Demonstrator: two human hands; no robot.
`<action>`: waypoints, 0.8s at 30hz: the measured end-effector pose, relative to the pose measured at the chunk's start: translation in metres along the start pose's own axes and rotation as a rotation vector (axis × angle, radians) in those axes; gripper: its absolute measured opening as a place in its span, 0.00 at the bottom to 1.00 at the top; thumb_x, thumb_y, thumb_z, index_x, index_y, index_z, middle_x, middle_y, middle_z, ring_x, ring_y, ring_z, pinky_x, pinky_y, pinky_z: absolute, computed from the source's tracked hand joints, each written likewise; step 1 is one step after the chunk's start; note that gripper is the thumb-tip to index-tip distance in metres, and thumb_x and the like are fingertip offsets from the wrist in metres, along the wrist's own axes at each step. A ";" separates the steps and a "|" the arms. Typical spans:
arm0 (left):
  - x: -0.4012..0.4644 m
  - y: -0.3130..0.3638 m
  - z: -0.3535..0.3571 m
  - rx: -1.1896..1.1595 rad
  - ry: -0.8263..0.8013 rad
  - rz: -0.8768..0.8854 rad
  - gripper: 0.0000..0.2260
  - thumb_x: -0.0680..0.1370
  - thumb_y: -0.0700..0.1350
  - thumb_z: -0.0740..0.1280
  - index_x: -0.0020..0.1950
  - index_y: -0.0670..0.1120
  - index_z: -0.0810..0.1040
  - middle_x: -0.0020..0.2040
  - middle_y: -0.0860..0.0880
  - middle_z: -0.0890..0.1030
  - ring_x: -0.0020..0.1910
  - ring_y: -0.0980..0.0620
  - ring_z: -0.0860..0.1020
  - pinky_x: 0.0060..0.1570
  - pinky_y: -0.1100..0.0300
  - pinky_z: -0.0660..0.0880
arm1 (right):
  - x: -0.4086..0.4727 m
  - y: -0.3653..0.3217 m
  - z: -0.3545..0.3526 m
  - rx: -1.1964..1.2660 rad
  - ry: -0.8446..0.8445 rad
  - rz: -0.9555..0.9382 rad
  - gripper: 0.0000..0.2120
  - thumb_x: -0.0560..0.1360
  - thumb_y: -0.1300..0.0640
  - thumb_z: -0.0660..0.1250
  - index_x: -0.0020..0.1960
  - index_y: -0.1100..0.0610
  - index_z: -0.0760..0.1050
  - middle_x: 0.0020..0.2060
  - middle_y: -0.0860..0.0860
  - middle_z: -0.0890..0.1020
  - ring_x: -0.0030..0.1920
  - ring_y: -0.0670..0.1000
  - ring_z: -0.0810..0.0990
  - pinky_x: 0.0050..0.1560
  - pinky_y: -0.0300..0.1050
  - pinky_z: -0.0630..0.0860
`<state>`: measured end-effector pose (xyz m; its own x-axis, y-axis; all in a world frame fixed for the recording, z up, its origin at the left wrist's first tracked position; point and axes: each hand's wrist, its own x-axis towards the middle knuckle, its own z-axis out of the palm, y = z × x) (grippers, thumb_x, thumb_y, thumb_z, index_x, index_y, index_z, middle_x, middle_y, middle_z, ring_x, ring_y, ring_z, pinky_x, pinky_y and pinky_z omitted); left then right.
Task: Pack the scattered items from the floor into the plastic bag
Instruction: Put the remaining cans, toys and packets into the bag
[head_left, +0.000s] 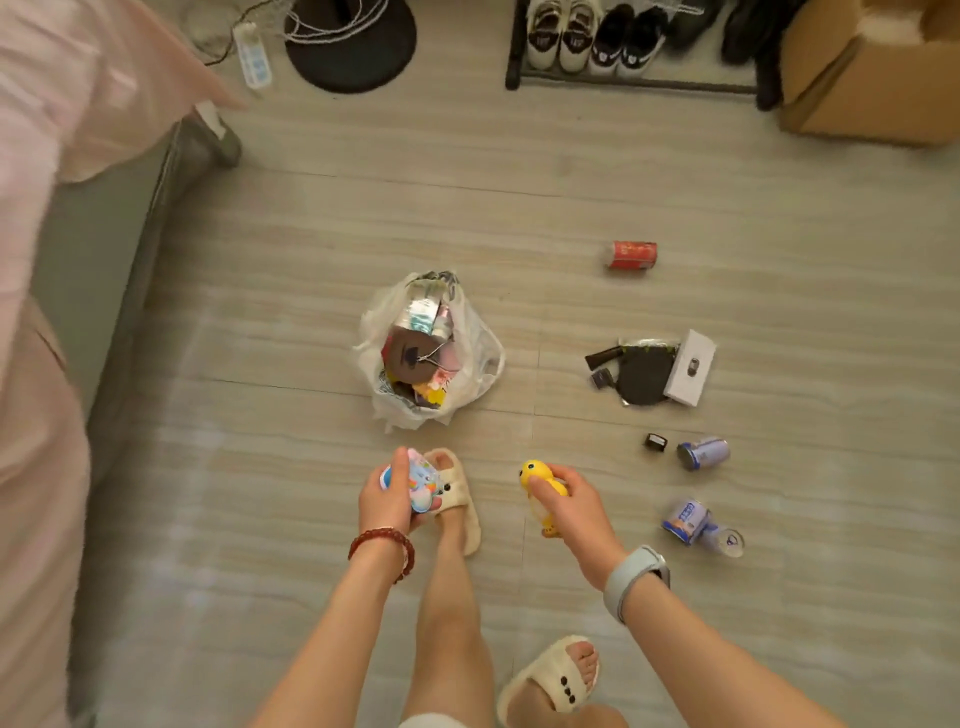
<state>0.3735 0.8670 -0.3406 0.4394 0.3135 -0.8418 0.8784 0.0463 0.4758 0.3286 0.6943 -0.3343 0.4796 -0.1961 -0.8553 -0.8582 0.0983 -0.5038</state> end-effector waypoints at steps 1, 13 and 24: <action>0.018 0.012 -0.004 -0.006 -0.008 -0.006 0.12 0.77 0.54 0.60 0.45 0.45 0.72 0.38 0.45 0.77 0.27 0.49 0.79 0.17 0.69 0.68 | 0.015 -0.014 0.016 0.034 0.004 0.041 0.10 0.76 0.56 0.63 0.56 0.54 0.71 0.46 0.51 0.74 0.39 0.47 0.73 0.35 0.41 0.72; 0.308 0.060 0.051 0.276 -0.040 0.105 0.10 0.73 0.40 0.68 0.52 0.45 0.71 0.48 0.42 0.76 0.45 0.44 0.76 0.52 0.45 0.77 | 0.282 -0.079 0.165 -0.126 -0.056 -0.054 0.25 0.74 0.61 0.64 0.69 0.55 0.62 0.57 0.53 0.73 0.56 0.54 0.75 0.62 0.56 0.73; 0.436 0.039 0.113 0.353 -0.052 0.334 0.20 0.74 0.40 0.65 0.66 0.46 0.69 0.60 0.43 0.78 0.57 0.45 0.77 0.60 0.47 0.73 | 0.438 -0.036 0.196 -0.432 -0.029 -0.339 0.23 0.72 0.67 0.56 0.66 0.54 0.68 0.58 0.56 0.76 0.58 0.55 0.75 0.61 0.54 0.73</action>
<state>0.6209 0.8987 -0.7180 0.7089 0.2083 -0.6739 0.6941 -0.3759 0.6139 0.6057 0.7959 -0.7148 0.7416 -0.1199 -0.6601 -0.6491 -0.3768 -0.6608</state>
